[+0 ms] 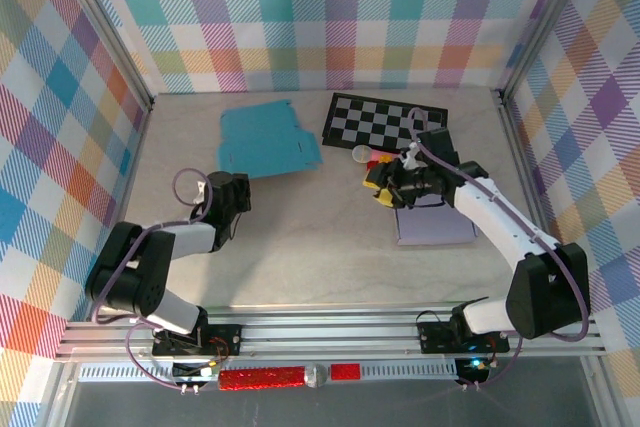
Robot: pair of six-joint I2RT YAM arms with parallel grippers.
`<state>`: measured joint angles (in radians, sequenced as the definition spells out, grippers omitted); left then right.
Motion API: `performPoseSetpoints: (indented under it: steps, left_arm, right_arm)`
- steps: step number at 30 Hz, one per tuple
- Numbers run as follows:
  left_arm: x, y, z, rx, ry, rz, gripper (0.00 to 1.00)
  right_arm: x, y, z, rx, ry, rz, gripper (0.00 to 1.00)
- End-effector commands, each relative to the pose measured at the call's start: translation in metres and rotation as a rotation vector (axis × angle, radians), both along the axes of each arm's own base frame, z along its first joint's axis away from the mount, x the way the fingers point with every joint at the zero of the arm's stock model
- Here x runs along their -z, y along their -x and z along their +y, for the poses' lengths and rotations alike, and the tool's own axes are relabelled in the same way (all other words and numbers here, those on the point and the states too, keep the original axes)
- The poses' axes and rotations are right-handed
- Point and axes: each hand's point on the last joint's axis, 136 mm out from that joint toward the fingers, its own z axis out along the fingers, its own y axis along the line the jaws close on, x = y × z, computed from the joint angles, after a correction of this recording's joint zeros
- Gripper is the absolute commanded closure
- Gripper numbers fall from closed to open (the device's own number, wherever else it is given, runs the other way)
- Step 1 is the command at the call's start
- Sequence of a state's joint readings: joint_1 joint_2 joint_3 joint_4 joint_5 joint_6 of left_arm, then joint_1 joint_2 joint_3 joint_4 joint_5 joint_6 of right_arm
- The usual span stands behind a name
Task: Fold the paper box
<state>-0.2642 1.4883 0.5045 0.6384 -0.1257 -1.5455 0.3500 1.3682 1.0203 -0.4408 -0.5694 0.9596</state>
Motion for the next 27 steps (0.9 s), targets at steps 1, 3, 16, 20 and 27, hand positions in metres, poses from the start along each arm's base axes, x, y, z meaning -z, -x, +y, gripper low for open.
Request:
performPoseSetpoints:
  steps: [1, 3, 16, 20, 27]
  left_arm:
    - [-0.034, -0.003, -0.001, -0.062, -0.035, -0.072, 1.00]
    - [-0.043, 0.000, -0.008, -0.076, -0.036, -0.098, 1.00]
    - [-0.064, 0.015, -0.054, -0.081, -0.001, -0.197, 1.00]
    - [-0.064, 0.022, -0.063, -0.086, 0.044, -0.199, 1.00]
    - [-0.066, 0.031, -0.067, -0.089, 0.070, -0.197, 1.00]
  right_arm:
    - [-0.016, -0.023, 0.034, 0.120, -0.125, -0.021, 0.51]
    - [-0.024, -0.034, 0.055, 0.172, -0.166, -0.046, 0.50]
    - [-0.019, -0.060, 0.147, 0.362, -0.241, -0.153, 0.48]
    - [-0.013, -0.071, 0.161, 0.353, -0.262, -0.180, 0.49]
    - [-0.008, -0.080, 0.176, 0.333, -0.257, -0.170, 0.52]
